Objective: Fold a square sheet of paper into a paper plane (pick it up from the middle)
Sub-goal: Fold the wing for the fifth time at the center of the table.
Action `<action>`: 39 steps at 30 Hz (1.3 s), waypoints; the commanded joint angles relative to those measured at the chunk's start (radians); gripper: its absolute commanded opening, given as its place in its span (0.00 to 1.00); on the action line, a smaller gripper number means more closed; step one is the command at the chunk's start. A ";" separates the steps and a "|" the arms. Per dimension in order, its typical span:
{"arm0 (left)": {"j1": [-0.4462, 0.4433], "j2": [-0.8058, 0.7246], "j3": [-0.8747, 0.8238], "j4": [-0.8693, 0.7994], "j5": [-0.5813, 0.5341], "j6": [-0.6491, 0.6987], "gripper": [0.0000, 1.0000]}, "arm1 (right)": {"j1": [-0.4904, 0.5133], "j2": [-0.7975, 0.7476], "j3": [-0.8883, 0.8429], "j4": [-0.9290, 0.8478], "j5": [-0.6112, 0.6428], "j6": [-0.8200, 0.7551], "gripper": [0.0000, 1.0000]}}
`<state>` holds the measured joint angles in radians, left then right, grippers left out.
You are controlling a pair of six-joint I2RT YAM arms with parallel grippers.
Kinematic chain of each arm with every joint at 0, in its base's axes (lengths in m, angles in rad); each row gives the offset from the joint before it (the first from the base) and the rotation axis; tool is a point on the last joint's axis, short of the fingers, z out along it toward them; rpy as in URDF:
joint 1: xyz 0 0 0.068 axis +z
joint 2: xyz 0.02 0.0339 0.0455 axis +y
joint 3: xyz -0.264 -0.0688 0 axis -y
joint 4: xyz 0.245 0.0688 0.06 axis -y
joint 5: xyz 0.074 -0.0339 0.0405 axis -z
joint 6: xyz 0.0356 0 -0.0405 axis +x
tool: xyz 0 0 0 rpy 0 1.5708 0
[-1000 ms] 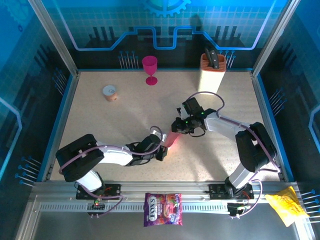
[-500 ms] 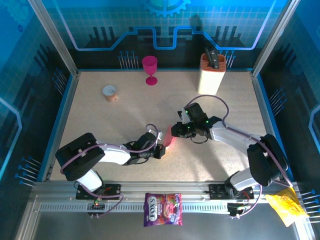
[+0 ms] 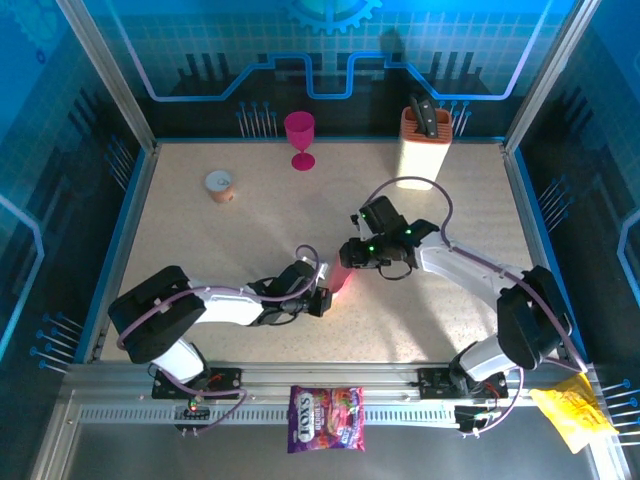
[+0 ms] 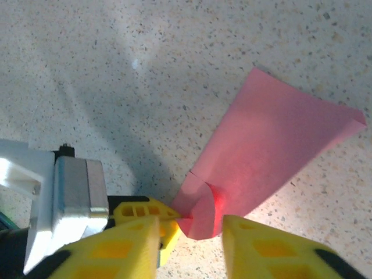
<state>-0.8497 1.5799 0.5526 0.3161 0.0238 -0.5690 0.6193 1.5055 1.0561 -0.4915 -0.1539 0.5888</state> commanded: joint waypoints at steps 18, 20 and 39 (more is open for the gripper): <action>0.007 -0.004 0.072 -0.189 0.021 0.179 0.00 | -0.034 0.360 0.250 -0.201 -0.370 -0.248 0.00; 0.006 -0.006 0.062 -0.175 0.025 0.172 0.00 | -0.045 0.346 0.228 -0.173 -0.358 -0.227 0.00; 0.006 -0.063 0.028 -0.134 0.055 0.177 0.00 | -0.054 -0.039 -0.077 0.042 -0.273 -0.242 0.48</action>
<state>-0.8417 1.5276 0.5865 0.1642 0.0410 -0.4187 0.5617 1.5028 1.0134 -0.4919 -0.4454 0.3676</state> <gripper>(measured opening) 0.064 0.467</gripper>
